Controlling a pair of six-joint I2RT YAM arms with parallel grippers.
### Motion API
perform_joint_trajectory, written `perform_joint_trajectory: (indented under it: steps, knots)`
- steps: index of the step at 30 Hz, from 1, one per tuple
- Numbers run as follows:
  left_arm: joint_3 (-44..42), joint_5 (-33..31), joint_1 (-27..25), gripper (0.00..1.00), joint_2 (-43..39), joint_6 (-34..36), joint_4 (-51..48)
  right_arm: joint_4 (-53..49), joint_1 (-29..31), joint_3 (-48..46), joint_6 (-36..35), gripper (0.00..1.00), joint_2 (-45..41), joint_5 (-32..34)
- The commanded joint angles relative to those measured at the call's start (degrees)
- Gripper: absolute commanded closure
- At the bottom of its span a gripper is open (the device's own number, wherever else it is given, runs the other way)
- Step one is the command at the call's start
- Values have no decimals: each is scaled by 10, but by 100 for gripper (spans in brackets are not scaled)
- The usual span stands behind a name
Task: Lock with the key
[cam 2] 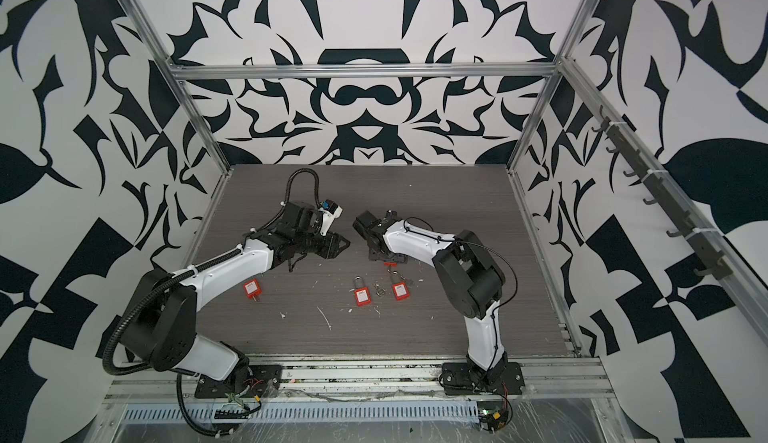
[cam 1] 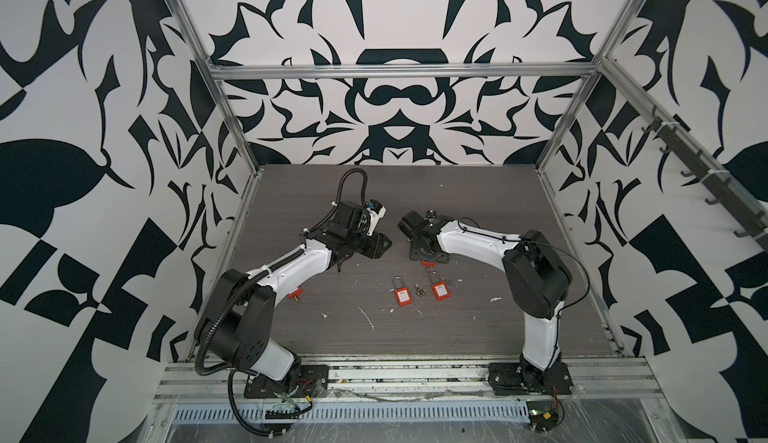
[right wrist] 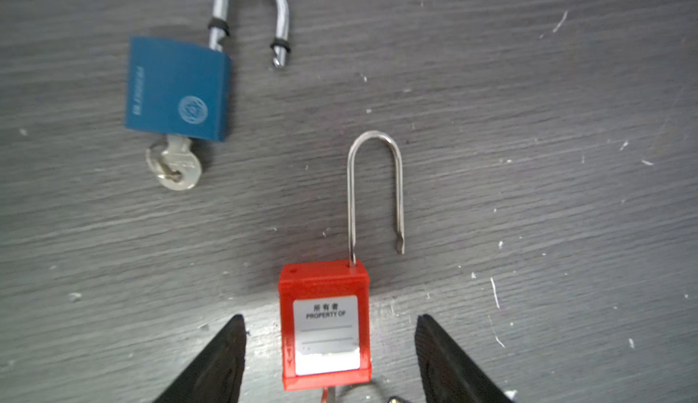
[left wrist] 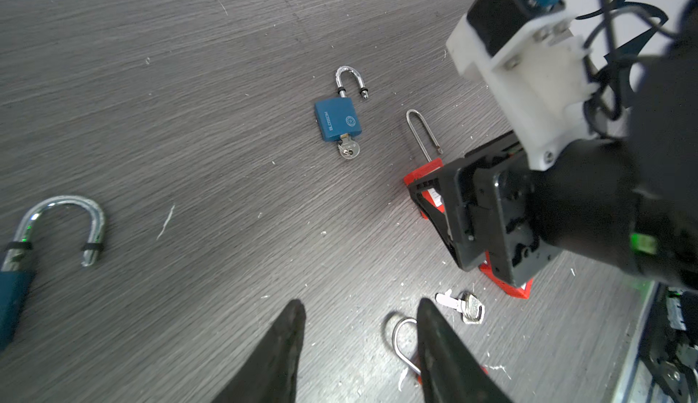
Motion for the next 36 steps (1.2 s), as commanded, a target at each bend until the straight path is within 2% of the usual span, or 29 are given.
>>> perform_joint_trajectory:
  steps: [1, 16, 29, 36]
  knots:
    - [-9, -3, 4, 49, -15, 8, -6, -12, 3, 13, 13, 28, -3, -2]
    - [-12, -6, 4, 49, -14, 9, -7, 40, -6, -15, 5, 38, 17, -34]
    - [-5, -1, 4, 49, -9, 5, -6, 66, -7, -40, -1, 46, 11, -32]
    - [-5, 3, 4, 49, -13, 5, -7, 76, -7, -67, 2, 47, -6, -26]
